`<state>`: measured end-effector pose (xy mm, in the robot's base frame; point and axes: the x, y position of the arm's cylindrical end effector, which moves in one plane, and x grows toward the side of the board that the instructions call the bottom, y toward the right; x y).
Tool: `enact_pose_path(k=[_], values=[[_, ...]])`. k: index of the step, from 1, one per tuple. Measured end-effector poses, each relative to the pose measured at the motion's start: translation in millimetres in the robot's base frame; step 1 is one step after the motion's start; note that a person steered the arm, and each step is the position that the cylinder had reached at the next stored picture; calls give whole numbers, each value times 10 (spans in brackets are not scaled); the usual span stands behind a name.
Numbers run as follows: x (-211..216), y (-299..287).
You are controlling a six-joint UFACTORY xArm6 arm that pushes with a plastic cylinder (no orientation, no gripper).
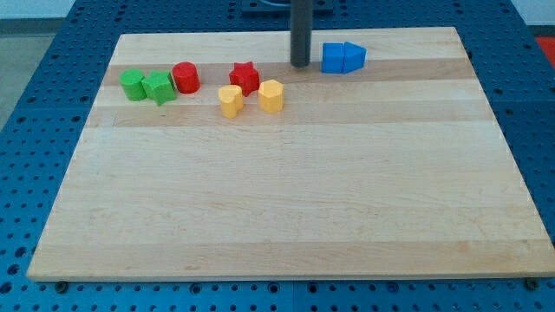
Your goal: Push the red blocks to the bottom of the blue blocks
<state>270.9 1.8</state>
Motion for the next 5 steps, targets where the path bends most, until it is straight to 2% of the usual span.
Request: enact_pose_path(k=[2, 5], values=[[-47, -967], [38, -1782]])
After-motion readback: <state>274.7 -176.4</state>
